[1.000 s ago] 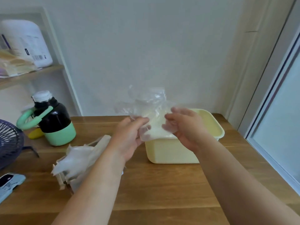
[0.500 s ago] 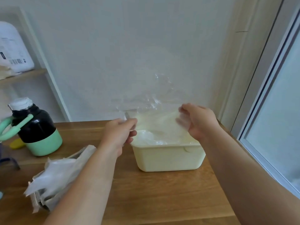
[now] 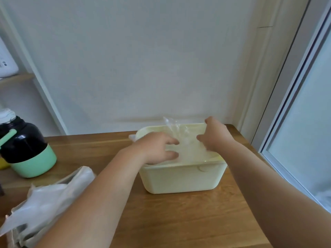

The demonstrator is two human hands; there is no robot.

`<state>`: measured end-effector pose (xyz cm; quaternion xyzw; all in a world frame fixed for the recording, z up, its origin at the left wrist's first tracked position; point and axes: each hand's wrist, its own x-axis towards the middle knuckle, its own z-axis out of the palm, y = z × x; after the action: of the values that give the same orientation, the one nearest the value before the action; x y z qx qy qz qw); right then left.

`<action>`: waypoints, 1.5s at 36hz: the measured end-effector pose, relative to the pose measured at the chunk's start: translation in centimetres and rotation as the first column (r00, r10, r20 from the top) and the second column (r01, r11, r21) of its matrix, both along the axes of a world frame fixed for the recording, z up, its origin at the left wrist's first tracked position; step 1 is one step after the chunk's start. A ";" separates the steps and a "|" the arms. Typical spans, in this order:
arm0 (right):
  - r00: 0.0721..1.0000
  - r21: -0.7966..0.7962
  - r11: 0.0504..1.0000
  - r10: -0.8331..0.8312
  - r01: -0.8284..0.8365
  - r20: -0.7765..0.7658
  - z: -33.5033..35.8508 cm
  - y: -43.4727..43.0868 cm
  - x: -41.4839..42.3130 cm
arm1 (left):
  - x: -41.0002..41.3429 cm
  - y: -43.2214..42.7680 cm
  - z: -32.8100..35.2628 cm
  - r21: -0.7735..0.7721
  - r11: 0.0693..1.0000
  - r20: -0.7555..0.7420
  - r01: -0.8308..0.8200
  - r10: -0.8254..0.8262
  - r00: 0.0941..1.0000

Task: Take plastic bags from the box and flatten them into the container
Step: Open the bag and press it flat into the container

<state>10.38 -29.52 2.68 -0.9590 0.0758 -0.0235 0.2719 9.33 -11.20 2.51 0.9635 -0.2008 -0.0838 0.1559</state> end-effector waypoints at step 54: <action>0.812 0.331 0.742 0.541 -0.583 0.218 -4.2 20.2 -8.2 | -13.5 16.6 -1.1 -0.207 0.832 0.026 -0.514 0.530 0.848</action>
<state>2.14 -9.31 -1.49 -0.8620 -0.2289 0.0231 0.4517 -4.13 5.37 1.37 0.9646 0.0565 0.0213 0.2566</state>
